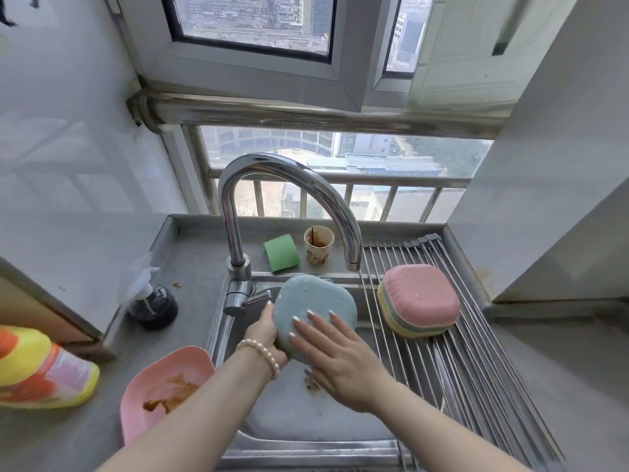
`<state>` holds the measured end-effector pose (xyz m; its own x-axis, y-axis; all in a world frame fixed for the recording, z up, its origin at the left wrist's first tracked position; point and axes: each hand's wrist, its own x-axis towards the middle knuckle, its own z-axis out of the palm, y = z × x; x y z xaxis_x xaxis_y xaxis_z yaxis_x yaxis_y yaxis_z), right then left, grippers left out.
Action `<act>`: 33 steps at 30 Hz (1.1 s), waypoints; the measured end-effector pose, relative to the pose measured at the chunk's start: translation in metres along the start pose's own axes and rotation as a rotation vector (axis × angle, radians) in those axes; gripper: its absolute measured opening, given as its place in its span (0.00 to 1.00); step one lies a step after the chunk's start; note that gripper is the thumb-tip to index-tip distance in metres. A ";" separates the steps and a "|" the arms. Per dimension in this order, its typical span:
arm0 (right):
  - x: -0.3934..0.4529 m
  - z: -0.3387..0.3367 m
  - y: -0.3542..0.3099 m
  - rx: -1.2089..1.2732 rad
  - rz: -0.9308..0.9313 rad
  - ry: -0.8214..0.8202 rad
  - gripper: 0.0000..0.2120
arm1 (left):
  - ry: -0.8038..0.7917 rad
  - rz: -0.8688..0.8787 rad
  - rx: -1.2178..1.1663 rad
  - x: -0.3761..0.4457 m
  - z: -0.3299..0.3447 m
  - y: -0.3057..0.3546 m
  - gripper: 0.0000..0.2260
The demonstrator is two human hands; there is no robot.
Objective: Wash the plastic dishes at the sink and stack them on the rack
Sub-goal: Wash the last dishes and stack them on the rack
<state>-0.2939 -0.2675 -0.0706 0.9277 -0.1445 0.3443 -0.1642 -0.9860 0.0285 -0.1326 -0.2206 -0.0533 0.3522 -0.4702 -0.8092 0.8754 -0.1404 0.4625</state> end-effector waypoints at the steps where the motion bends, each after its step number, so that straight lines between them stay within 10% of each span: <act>1: -0.006 -0.003 0.010 0.010 0.039 -0.012 0.25 | 0.012 0.008 0.017 0.002 0.000 0.000 0.20; 6: 0.035 -0.026 0.026 0.338 0.733 -0.213 0.36 | -0.021 0.081 0.200 -0.007 0.014 -0.017 0.15; 11: 0.065 -0.032 0.030 0.479 1.168 -0.222 0.24 | 0.121 0.256 0.432 -0.001 0.015 -0.009 0.15; 18: 0.066 -0.020 0.046 0.949 1.685 -0.003 0.20 | 0.322 1.150 1.520 -0.020 0.026 -0.033 0.34; 22: 0.065 -0.024 0.042 0.922 1.672 0.027 0.22 | 0.135 1.417 1.678 -0.009 0.028 -0.044 0.25; 27: 0.060 -0.035 0.047 0.863 1.446 -0.066 0.23 | -0.185 1.020 1.745 -0.010 0.032 -0.005 0.31; 33: 0.066 -0.044 0.051 0.560 1.228 -0.088 0.20 | -0.079 0.585 0.908 -0.003 0.034 -0.012 0.25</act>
<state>-0.2561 -0.3233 -0.0056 0.3032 -0.9337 -0.1904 -0.7578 -0.1151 -0.6423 -0.1551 -0.2470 -0.0445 0.5847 -0.7243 -0.3655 -0.0049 -0.4537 0.8911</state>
